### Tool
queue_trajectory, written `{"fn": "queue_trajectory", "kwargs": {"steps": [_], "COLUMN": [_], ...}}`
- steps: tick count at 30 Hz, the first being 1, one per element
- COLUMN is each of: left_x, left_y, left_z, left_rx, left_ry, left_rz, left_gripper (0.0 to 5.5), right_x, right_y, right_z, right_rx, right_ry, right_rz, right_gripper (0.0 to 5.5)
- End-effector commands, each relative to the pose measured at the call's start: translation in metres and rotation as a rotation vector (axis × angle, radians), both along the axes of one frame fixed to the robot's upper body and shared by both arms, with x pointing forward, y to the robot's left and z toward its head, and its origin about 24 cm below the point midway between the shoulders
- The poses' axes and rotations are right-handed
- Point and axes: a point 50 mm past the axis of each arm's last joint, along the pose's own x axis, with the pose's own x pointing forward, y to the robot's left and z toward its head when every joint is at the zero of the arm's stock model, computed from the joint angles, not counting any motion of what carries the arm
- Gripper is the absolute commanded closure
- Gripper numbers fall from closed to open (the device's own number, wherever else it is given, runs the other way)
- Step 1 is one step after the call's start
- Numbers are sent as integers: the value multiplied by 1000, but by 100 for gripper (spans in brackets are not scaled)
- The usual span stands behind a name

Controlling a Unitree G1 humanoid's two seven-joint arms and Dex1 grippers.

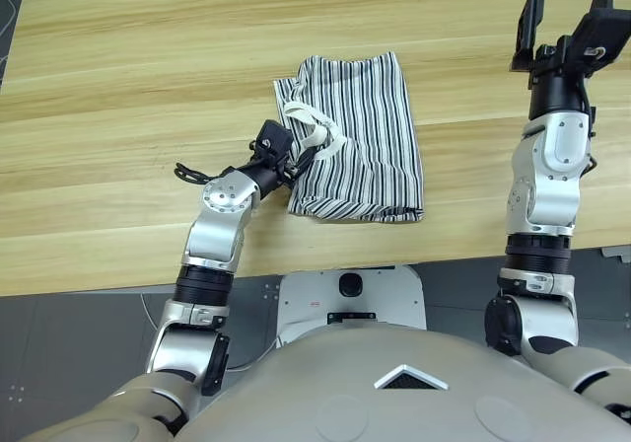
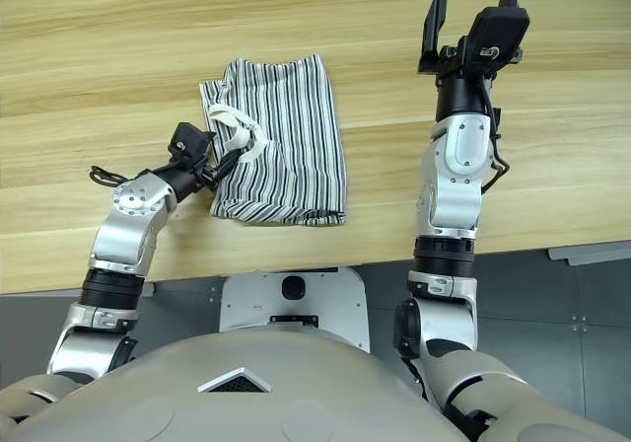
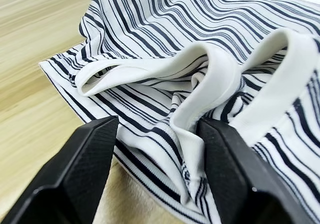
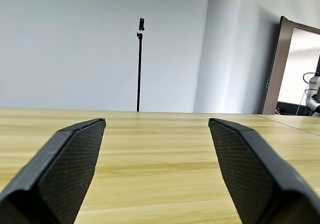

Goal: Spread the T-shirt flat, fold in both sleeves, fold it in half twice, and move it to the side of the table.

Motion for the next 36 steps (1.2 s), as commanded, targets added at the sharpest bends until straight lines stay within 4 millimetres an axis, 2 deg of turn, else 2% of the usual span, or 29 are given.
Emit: {"fn": "queue_trajectory", "kwargs": {"steps": [1,9,13,16,19,21,24,26,29,33,36], "left_x": [14,19,17,17,9,5,1,6,5,-3,-7], "left_y": [19,22,28,40,39,33,35,43,60,86,102], "left_z": [35,74,83,77,80,83,80,82,81,78,76], "left_rx": [75,-35,-64,67,274,340,503,604,720,858,925], "left_ry": [-72,-94,-94,-78,-218,-309,-440,-569,-684,-737,-728], "left_rz": [-36,-265,-385,-428,-632,-744,-912,-973,-1069,-1211,-1292], "left_gripper": [262,262,262,262,262,262,262,262,262,262,262], "right_x": [4,10,12,13,12,7,-8,-17,-32,-53,-58], "right_y": [-8,-15,-17,-14,-7,3,19,18,13,0,-2], "right_z": [-3,-6,-1,5,5,1,-12,-21,-36,-57,-64], "right_rx": [-84,-140,-217,-299,-435,-571,-881,-1092,-1278,-1443,-1531], "right_ry": [19,12,-33,-62,-84,-98,-156,-190,-207,-207,-253], "right_rz": [22,33,50,88,168,273,501,636,847,1047,1123], "right_gripper": [168,168,168,168,168,168,168,168,168,168,168]}}
